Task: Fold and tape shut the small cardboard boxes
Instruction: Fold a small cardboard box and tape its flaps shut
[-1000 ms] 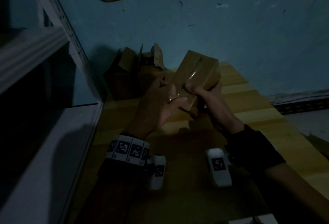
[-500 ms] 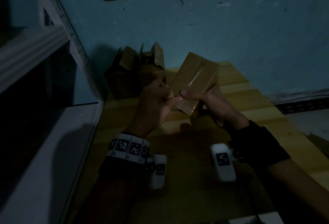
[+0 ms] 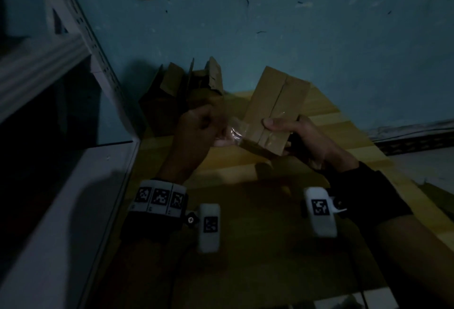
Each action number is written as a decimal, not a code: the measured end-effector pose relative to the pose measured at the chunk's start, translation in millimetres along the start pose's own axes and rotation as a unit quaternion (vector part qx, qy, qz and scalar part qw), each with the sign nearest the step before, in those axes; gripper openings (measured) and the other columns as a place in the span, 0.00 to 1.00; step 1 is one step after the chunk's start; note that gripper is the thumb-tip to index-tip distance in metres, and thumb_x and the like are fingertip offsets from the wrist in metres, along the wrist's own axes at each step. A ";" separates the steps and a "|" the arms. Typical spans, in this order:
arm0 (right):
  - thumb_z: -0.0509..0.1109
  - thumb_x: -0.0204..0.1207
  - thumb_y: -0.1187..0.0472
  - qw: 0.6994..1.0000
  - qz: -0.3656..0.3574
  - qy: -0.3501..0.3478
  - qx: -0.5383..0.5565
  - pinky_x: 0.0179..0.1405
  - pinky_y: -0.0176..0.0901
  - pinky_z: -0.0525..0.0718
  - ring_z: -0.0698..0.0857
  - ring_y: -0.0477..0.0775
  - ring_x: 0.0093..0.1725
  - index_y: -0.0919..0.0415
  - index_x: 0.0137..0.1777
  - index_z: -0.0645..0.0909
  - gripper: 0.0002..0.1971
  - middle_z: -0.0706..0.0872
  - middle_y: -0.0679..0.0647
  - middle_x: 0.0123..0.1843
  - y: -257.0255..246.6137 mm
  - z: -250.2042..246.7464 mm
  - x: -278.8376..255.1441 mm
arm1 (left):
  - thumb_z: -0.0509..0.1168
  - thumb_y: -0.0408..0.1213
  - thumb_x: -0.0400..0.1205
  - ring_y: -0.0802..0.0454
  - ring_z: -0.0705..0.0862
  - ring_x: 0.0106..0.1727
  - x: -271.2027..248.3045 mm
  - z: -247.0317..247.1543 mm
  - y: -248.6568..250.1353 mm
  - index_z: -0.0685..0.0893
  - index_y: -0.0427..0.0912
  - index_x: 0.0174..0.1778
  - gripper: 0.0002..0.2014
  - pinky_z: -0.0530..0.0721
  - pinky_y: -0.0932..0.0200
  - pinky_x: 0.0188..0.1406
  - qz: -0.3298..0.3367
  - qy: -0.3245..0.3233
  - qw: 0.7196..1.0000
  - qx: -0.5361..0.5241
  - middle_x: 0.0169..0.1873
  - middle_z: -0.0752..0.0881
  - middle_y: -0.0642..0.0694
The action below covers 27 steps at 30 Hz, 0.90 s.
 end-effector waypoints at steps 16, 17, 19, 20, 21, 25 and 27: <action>0.82 0.62 0.44 0.998 0.005 0.066 -0.008 0.44 0.56 0.91 0.92 0.51 0.55 0.51 0.78 0.74 0.42 0.92 0.48 0.58 4.0 -5.6 2.5 | 0.68 0.32 0.82 0.60 0.91 0.46 2.8 13.1 -9.4 0.85 0.33 0.52 0.07 0.87 0.67 0.39 -0.093 -0.041 0.994 -0.039 0.49 0.88 0.46; 0.82 0.62 0.44 0.998 0.004 0.064 -0.012 0.45 0.58 0.91 0.92 0.50 0.55 0.51 0.78 0.74 0.43 0.92 0.48 0.59 4.2 -4.6 2.8 | 0.72 0.33 0.79 0.63 0.90 0.46 2.8 13.3 -10.9 0.86 0.33 0.52 0.09 0.86 0.69 0.38 -0.082 -0.037 0.996 -0.008 0.49 0.88 0.48; 0.82 0.61 0.42 0.998 0.004 0.063 -0.021 0.51 0.63 0.90 0.92 0.50 0.56 0.50 0.78 0.73 0.44 0.91 0.48 0.62 4.6 -2.8 3.5 | 0.79 0.36 0.72 0.69 0.87 0.47 2.9 13.7 -13.7 0.87 0.36 0.48 0.12 0.84 0.74 0.39 -0.069 -0.030 0.996 0.042 0.48 0.89 0.53; 0.83 0.61 0.41 0.998 0.004 0.063 -0.023 0.53 0.64 0.90 0.92 0.51 0.57 0.50 0.79 0.73 0.45 0.91 0.48 0.62 5.0 -1.9 3.9 | 0.81 0.36 0.70 0.72 0.86 0.47 3.1 14.0 -15.3 0.87 0.36 0.46 0.13 0.82 0.77 0.39 -0.064 -0.027 0.996 0.064 0.47 0.89 0.54; 0.83 0.61 0.41 0.998 0.003 0.062 -0.022 0.53 0.63 0.90 0.92 0.51 0.58 0.49 0.79 0.72 0.45 0.91 0.48 0.63 5.1 -1.1 3.7 | 0.82 0.36 0.69 0.74 0.85 0.47 3.4 14.3 -16.5 0.87 0.36 0.45 0.14 0.80 0.79 0.39 -0.058 -0.023 0.995 0.082 0.46 0.89 0.54; 0.84 0.66 0.40 0.998 -0.008 0.057 -0.025 0.45 0.50 0.91 0.92 0.48 0.57 0.50 0.79 0.72 0.43 0.91 0.48 0.64 4.1 4.0 1.7 | 0.81 0.32 0.69 0.73 0.86 0.47 4.6 15.4 -20.1 0.87 0.30 0.40 0.12 0.79 0.79 0.39 -0.037 -0.018 0.995 0.088 0.44 0.90 0.49; 0.84 0.67 0.43 0.998 -0.017 0.063 -0.023 0.44 0.44 0.91 0.93 0.47 0.56 0.51 0.79 0.73 0.41 0.91 0.48 0.64 3.6 5.3 1.6 | 0.80 0.31 0.71 0.68 0.87 0.48 5.1 15.0 -21.0 0.86 0.30 0.38 0.10 0.82 0.75 0.41 -0.022 -0.017 0.996 0.088 0.42 0.90 0.45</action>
Point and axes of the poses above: each hand's wrist, its own x-axis towards the middle knuckle, its own z-axis out of the palm, y = z × x, the point moved 2 cm from there along x, towards the middle knuckle
